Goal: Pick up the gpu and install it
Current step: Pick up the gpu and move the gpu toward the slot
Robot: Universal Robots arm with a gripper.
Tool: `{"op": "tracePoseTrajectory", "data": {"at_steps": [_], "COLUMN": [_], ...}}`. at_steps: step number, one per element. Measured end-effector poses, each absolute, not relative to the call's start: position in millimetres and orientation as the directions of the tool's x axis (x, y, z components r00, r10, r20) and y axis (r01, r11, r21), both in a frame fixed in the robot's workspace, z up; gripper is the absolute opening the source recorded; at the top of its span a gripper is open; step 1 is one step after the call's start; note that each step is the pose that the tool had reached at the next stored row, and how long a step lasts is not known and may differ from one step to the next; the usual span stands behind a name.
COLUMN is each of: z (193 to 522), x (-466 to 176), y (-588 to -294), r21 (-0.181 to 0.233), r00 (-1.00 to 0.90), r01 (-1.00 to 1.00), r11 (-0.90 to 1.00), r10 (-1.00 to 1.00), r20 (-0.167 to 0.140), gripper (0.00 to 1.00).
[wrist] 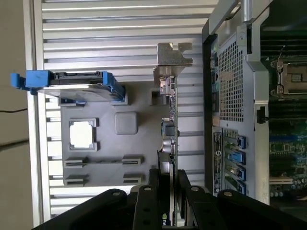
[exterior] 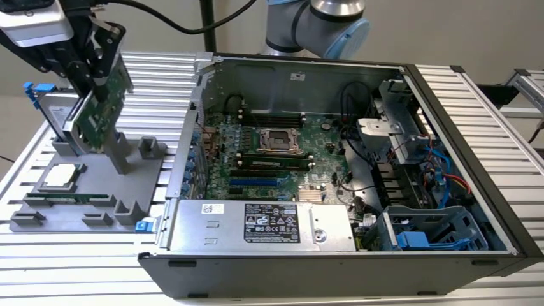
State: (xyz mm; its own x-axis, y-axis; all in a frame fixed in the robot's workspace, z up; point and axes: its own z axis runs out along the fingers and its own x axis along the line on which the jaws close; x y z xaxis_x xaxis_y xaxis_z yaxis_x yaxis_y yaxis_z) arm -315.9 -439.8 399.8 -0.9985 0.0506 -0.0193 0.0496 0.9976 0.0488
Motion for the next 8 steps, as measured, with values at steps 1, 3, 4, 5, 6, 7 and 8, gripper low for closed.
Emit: {"op": "tracePoseTrajectory", "data": {"at_steps": [1, 3, 4, 5, 6, 7, 8], "z": [401.4, 404.6, 406.2, 407.7, 409.3, 410.8, 412.1], "x": [-315.9, -315.9, -315.9, -315.9, -315.9, -315.9, -315.9], "y": [-439.8, -439.8, -439.8, -439.9, -439.8, -439.8, -439.8], "r21": [0.049, 0.049, 0.049, 0.049, 0.049, 0.049, 0.049], "r00": [-0.999, -0.999, -0.999, -0.999, -0.999, -0.999, -0.999], "r01": [0.05, 0.05, 0.05, 0.05, 0.05, 0.05, 0.05], "r11": [0.998, 0.998, 0.998, 0.998, 0.998, 0.998, 0.998], "r10": [0.051, 0.051, 0.051, 0.051, 0.051, 0.051, 0.051], "r20": [-0.019, -0.019, -0.019, -0.019, -0.019, -0.019, -0.019], "gripper": [0.0, 0.0, 0.0, 0.0, 0.0, 0.0, 0.0]}}
